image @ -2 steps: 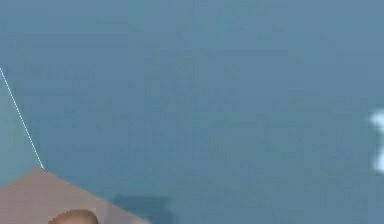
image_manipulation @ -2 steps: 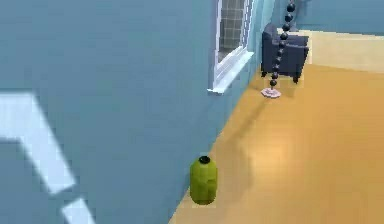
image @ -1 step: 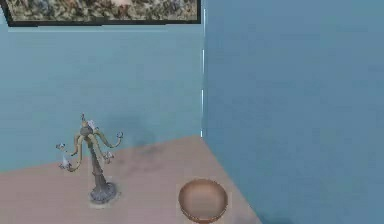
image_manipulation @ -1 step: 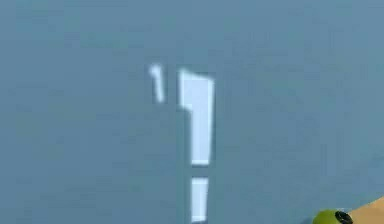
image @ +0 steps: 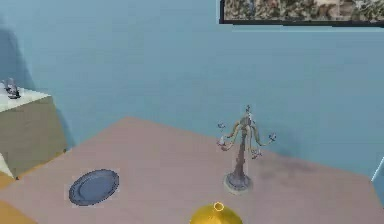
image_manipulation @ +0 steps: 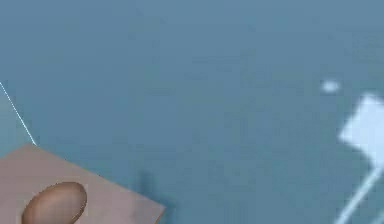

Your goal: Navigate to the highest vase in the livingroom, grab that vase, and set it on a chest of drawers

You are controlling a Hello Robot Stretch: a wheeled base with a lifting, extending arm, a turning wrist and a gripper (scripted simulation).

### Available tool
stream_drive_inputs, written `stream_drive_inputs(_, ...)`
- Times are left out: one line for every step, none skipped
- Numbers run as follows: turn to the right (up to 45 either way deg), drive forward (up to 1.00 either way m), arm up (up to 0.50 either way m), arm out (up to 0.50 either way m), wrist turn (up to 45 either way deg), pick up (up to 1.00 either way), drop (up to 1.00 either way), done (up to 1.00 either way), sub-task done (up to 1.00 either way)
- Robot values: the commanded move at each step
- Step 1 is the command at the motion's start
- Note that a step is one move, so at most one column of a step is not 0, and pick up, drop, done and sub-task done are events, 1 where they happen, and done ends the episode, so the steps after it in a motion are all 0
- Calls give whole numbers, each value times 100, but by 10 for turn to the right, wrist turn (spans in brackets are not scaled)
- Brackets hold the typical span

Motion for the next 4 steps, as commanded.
stream_drive_inputs(-450, 0, 0, 0, 0, 0, 0, 0, 0)
stream_drive_inputs(-300, 0, 0, 0, 0, 0, 0, 0, 0)
stream_drive_inputs(0, 0, 50, 0, 0, 0, 0, 0, 0)
stream_drive_inputs(0, 0, 38, 0, 0, 0, 0, 0, 0)
